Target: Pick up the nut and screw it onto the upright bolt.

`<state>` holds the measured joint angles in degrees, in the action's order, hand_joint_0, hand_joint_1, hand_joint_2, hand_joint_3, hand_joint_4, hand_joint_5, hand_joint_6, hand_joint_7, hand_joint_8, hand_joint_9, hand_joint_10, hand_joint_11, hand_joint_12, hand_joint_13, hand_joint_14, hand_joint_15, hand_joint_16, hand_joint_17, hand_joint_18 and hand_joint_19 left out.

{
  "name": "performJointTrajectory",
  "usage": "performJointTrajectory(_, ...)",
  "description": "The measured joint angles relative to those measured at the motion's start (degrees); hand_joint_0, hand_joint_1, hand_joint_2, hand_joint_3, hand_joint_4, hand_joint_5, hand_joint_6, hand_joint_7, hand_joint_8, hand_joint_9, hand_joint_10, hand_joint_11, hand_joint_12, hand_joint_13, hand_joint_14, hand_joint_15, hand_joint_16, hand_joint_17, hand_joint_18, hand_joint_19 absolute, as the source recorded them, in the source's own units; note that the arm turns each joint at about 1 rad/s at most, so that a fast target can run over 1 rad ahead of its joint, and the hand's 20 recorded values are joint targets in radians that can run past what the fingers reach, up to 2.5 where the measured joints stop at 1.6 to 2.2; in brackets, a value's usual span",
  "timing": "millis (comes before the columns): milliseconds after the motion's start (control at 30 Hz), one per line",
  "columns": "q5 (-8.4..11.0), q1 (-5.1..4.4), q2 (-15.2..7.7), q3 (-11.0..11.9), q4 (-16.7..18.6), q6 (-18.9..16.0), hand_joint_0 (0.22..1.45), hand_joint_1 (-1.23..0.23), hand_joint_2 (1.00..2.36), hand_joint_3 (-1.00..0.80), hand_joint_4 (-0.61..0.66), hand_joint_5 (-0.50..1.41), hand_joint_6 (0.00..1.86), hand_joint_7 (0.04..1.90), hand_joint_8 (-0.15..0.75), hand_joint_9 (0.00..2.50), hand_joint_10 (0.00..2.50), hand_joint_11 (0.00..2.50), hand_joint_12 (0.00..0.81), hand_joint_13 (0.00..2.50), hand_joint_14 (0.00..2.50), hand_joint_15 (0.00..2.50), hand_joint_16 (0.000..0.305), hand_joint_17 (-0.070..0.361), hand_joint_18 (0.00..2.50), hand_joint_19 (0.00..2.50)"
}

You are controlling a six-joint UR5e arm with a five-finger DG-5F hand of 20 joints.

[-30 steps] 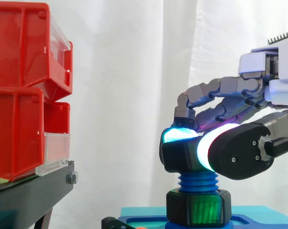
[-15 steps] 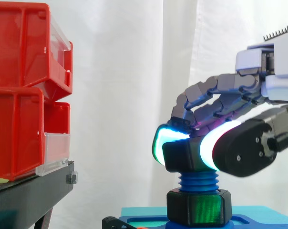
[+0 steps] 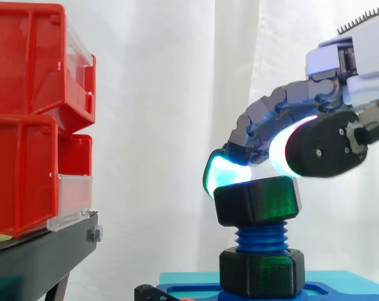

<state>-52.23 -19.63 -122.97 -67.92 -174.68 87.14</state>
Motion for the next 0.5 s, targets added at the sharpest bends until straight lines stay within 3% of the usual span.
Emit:
performJointTrajectory(200,-1.94,0.28,-0.03,1.49,0.31,-0.09,0.38,-0.16,1.00,-0.50,0.15,-0.22,0.50,0.63,0.246,0.24,0.00,0.00,0.401,0.24,0.00,0.00,0.053,0.119,0.00,0.00)
performJointTrajectory(333,-3.72,0.29,-0.06,1.62,2.83,-0.12,0.40,-0.13,1.00,-0.50,0.15,-0.21,0.50,0.67,0.242,0.24,0.00,0.00,0.394,0.23,0.00,0.00,0.051,0.115,0.00,0.00)
performJointTrajectory(500,-4.57,0.20,-0.12,1.63,5.77,-0.13,0.41,-0.11,1.00,-0.50,0.16,-0.19,0.50,0.73,0.239,0.23,0.00,0.00,0.387,0.23,0.00,0.00,0.050,0.112,0.00,0.00)
